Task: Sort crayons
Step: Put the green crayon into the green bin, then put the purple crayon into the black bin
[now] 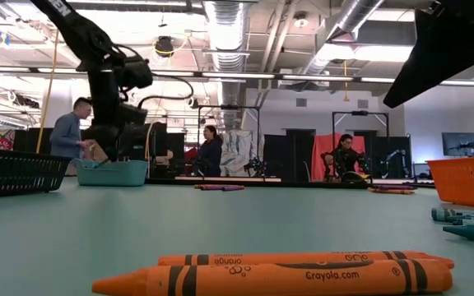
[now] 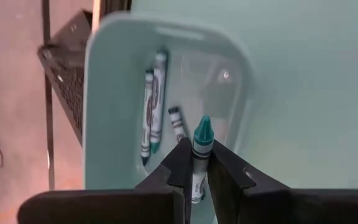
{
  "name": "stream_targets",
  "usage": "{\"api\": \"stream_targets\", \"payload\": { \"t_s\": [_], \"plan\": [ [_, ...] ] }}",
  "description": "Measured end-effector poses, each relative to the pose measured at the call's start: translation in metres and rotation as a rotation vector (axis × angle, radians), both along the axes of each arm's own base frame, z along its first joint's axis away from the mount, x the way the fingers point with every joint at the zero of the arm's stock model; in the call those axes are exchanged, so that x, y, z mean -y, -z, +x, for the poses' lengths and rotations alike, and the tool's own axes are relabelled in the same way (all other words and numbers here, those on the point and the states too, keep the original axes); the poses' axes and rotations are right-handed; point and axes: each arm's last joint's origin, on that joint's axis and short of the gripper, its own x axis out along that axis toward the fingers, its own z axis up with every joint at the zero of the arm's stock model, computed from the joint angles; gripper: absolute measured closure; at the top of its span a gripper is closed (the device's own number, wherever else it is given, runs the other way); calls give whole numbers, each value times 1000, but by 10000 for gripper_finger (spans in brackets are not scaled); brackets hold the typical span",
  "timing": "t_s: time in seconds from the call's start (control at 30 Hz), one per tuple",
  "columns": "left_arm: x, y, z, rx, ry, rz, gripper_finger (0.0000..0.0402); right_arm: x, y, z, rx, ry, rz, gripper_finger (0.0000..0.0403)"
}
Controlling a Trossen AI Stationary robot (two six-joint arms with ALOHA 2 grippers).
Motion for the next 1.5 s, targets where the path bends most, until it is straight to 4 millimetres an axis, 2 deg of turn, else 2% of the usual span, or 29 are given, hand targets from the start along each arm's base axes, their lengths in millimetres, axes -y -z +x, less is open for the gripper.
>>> {"api": "stream_targets", "payload": {
  "t_s": [0.23,0.5,0.7,0.87,1.0,1.1,1.23,1.5],
  "plan": [
    [-6,10,0,-48,-34,-8,354,-1,-1,-3,3,8,-4,200],
    [-7,9,-1,-68,-111,40,289,-1,-1,-3,2,8,-5,200],
    [-9,-14,13,47,-200,52,271,-2,-1,-5,0,6,-8,200],
    [2,-40,43,249,-157,-24,270,-1,-1,-7,-4,22,-18,200],
    [24,-46,74,404,-51,-117,270,0,-2,-7,-5,24,-20,200],
    [39,-38,99,466,3,-179,271,0,-2,-7,-5,24,-21,200],
    [50,-16,131,503,0,-183,277,-1,-2,-8,-7,21,-23,200],
    [37,9,172,527,-73,-198,280,-10,-2,-16,18,13,-11,200]
  ]
}}
